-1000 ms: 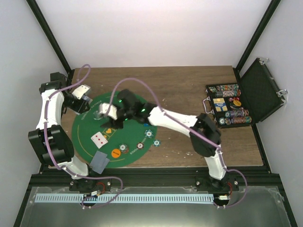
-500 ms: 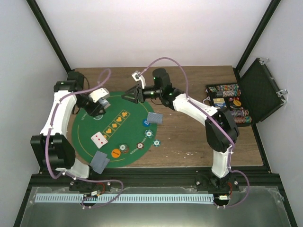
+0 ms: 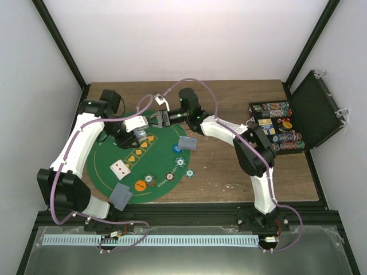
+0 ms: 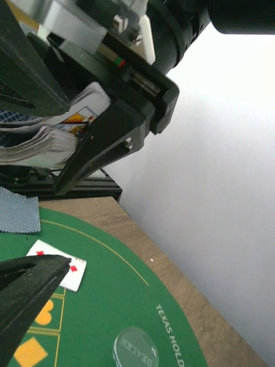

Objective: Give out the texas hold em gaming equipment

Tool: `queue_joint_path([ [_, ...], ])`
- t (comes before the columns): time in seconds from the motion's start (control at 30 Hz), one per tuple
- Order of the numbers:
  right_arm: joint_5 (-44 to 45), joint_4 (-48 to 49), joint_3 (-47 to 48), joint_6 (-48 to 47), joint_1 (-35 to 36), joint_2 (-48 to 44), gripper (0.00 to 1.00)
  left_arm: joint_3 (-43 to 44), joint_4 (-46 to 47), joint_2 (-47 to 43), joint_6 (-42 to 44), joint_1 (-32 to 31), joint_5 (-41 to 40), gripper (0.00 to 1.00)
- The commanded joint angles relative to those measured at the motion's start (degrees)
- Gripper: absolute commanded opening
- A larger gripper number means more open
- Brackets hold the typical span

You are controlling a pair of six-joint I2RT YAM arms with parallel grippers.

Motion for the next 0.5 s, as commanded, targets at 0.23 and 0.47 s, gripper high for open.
queue_joint_path([
  [0.23,-9.2,18.0,2.0,8.3,1.9,3.1,0.70,1.2,-1.6,1.5,1.5,-0.7,0.5,0.45],
  [0.47,-9.9,24.0,2.3,12.0,3.1,5.5,0.70,1.8,-2.1,2.3,1.2,-0.7,2.9,0.44],
])
